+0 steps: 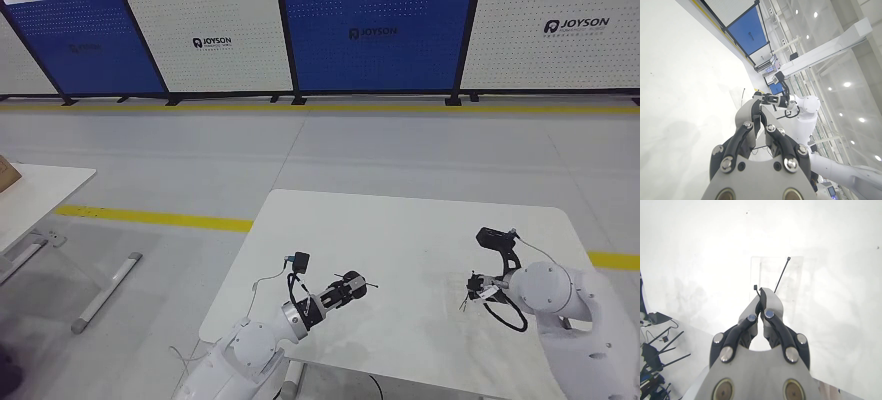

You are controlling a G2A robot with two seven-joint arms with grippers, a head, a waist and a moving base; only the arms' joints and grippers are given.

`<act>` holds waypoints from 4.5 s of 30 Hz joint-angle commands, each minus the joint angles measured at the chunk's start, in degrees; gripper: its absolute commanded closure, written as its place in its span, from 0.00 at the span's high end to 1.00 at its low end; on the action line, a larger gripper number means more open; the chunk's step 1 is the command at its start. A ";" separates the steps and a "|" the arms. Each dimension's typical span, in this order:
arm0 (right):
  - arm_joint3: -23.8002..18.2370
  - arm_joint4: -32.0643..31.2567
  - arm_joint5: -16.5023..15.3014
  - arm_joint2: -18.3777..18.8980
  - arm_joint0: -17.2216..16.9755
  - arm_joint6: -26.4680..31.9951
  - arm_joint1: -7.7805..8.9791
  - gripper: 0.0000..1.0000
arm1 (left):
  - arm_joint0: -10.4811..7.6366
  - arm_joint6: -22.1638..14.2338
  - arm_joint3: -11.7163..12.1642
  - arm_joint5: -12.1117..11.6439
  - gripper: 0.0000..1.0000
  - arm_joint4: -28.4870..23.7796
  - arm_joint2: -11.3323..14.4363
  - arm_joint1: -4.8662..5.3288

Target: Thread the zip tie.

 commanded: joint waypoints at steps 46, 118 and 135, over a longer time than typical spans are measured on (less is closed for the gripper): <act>-4.11 -1.09 0.00 4.09 -3.56 -4.91 0.19 0.00 | 0.00 0.00 0.00 0.00 0.00 0.00 0.00 0.00; -21.08 15.84 0.00 14.12 -23.79 -36.74 -3.12 0.00 | 0.00 0.00 0.00 0.00 0.00 0.00 0.00 0.00; -21.08 15.84 0.00 14.12 -23.79 -36.74 -3.12 0.00 | -6.82 11.21 -1.83 6.35 0.00 16.24 8.49 -1.59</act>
